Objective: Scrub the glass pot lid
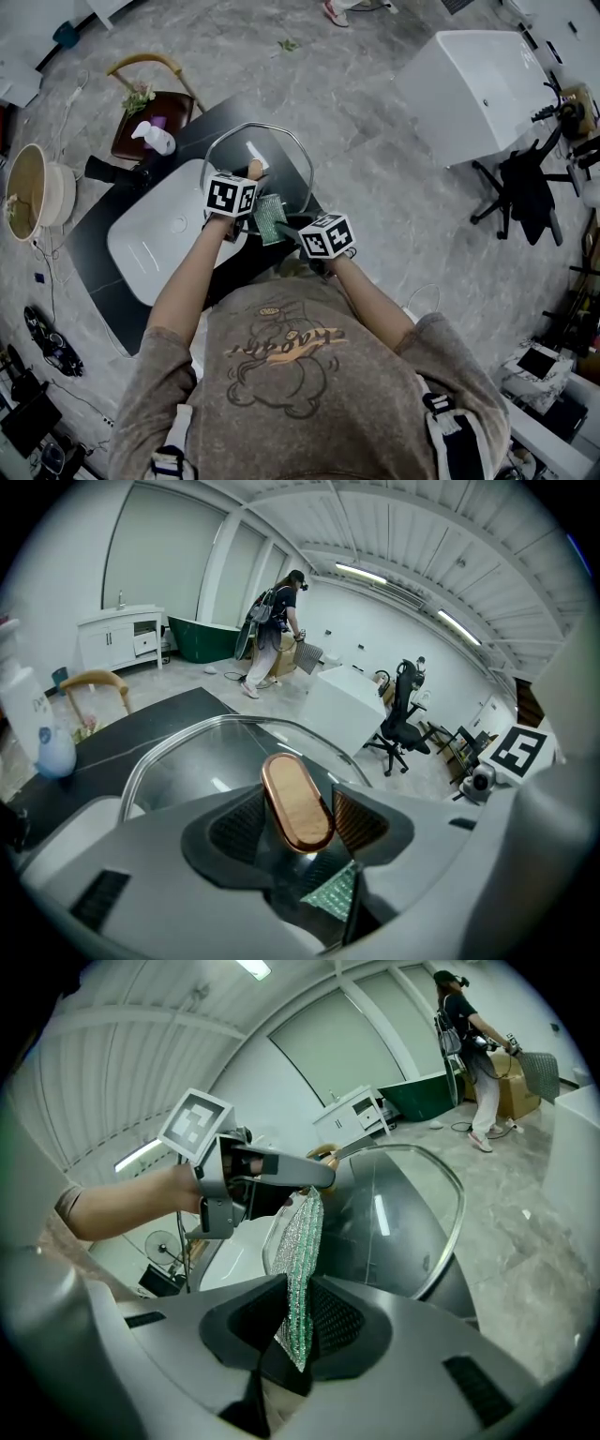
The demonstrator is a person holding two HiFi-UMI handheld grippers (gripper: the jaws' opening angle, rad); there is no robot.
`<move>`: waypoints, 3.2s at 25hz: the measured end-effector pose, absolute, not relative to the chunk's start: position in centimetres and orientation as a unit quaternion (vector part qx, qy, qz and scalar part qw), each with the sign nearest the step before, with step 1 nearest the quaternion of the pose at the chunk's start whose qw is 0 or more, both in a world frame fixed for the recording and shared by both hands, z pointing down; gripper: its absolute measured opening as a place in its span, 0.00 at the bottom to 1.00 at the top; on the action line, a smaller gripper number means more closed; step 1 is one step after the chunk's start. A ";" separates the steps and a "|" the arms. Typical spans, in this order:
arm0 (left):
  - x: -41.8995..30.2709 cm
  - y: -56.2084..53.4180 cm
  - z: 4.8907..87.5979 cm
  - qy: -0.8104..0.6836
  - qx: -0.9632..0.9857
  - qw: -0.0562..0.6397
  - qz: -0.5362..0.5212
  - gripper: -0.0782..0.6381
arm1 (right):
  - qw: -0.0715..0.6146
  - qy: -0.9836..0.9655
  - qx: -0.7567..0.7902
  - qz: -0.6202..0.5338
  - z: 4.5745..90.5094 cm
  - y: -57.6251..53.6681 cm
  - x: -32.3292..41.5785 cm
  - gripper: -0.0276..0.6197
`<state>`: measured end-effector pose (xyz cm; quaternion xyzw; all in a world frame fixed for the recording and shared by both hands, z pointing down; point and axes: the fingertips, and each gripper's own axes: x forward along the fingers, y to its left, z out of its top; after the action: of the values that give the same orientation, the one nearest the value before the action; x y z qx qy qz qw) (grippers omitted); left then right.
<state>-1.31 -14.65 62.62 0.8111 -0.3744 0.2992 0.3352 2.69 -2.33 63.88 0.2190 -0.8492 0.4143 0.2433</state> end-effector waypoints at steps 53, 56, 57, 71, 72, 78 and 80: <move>-1.0 -15.0 62.5 -0.368 0.817 0.334 0.292 0.42 | 0.221 -0.765 0.283 0.535 64.8 -7.6 5.1 0.17; -1.0 -14.9 62.5 -0.368 0.817 0.335 0.292 0.42 | 0.246 -0.773 0.283 0.512 64.8 -8.1 5.3 0.17; -1.0 -14.9 62.6 -0.368 0.817 0.335 0.291 0.42 | 0.252 -0.775 0.283 0.506 64.8 -8.2 5.4 0.17; -1.1 -15.0 62.6 -0.373 0.815 0.340 0.285 0.41 | 0.264 -0.771 0.313 0.488 64.8 -10.5 7.0 0.17; -1.1 -15.0 62.6 -0.373 0.815 0.340 0.285 0.41 | 0.268 -0.773 0.311 0.483 64.7 -10.8 6.9 0.17; -1.0 -15.0 62.6 -0.373 0.815 0.341 0.284 0.41 | 0.294 -0.785 0.301 0.454 64.5 -12.7 6.6 0.18; -0.9 -15.0 62.5 -0.374 0.814 0.341 0.285 0.41 | 0.305 -0.790 0.297 0.441 64.4 -13.5 6.5 0.18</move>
<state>-0.88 -15.04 62.54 0.8143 -0.3736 0.2847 0.3411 6.48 -13.52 64.37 0.2967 -0.7899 0.4415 0.3052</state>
